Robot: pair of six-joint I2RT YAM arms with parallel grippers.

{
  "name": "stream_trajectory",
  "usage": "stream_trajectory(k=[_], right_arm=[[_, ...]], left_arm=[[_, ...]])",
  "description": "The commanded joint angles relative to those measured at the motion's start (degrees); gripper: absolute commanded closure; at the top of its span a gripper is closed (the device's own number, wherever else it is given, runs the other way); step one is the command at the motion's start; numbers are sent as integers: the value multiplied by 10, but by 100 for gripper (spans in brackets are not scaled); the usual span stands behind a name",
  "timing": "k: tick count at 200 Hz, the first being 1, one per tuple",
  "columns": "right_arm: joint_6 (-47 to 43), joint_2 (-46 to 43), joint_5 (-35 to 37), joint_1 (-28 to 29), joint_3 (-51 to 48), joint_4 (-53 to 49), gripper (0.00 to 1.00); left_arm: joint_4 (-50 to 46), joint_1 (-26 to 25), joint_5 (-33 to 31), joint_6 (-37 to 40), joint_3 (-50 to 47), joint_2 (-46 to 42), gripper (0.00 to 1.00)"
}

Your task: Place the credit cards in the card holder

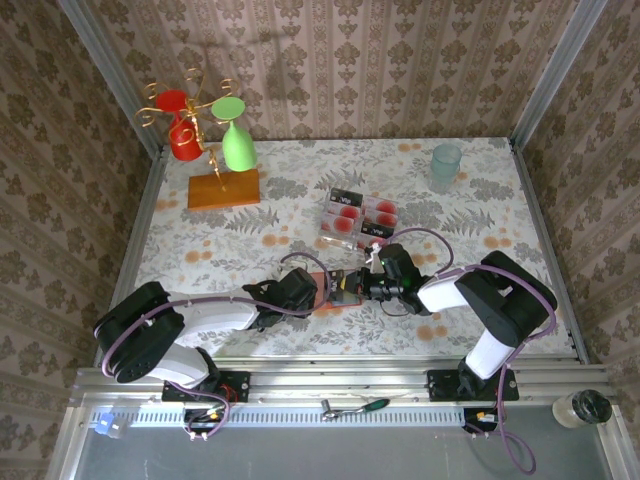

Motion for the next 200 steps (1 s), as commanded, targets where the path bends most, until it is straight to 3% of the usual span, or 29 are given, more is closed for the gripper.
stream_trajectory(k=[1, 200], right_arm=[[-6, -4, 9, 5, -11, -20, 100], [-62, 52, -54, 5, 82, -167, 100]], left_arm=[[-11, 5, -9, -4, -8, 11, 36], [-8, 5, -11, -3, -9, 10, 36]])
